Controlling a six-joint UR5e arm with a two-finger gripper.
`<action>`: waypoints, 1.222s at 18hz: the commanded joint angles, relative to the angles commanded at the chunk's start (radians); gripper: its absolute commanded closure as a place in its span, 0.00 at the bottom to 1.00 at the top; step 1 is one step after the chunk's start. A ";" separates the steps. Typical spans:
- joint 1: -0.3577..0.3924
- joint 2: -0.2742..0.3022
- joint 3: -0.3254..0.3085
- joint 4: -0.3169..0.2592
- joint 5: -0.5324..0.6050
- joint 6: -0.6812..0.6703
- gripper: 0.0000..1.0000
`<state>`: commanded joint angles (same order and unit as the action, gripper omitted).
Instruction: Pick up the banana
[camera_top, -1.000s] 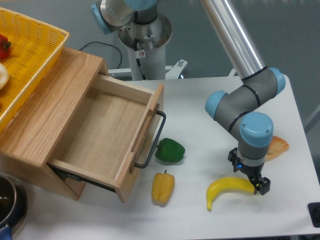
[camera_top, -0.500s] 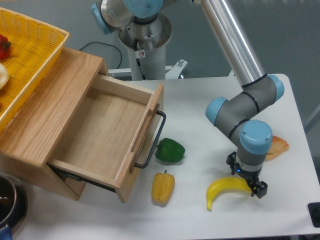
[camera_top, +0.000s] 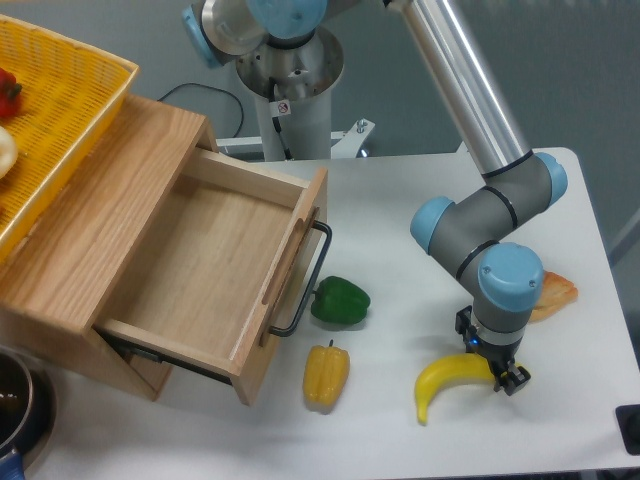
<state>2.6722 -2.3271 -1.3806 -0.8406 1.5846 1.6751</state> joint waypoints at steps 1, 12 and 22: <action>0.002 0.006 -0.002 -0.002 0.000 0.002 0.72; -0.003 0.141 -0.073 -0.044 0.002 -0.015 0.85; -0.002 0.282 -0.032 -0.343 0.005 -0.092 0.85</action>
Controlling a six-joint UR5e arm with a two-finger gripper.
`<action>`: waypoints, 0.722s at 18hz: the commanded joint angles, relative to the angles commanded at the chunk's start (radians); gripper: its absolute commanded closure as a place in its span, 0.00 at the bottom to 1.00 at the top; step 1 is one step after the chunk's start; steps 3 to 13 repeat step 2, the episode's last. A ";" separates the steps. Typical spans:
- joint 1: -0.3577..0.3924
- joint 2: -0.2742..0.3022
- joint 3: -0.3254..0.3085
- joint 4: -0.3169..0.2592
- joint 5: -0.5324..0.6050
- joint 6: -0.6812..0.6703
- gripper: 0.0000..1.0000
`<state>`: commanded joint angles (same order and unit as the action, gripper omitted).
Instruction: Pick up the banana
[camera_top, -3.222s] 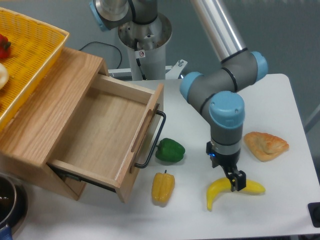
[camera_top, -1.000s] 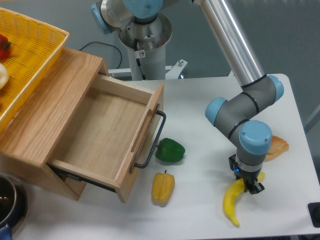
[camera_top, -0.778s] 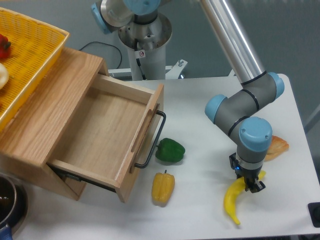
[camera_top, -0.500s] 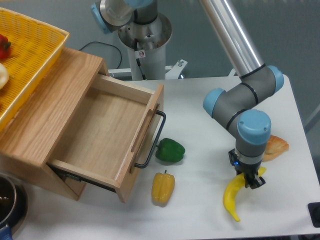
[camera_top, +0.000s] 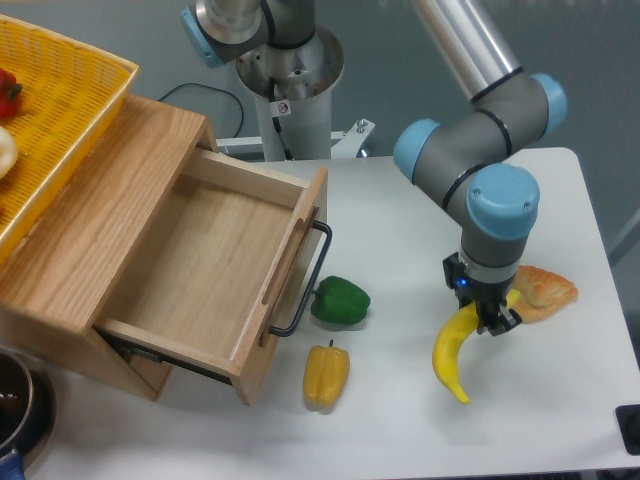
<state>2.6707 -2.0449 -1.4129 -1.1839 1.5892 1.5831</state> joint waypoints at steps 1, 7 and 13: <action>0.000 0.006 0.011 -0.020 0.002 0.000 0.85; 0.002 0.009 0.020 -0.035 0.002 0.000 0.85; 0.002 0.009 0.020 -0.035 0.002 0.000 0.85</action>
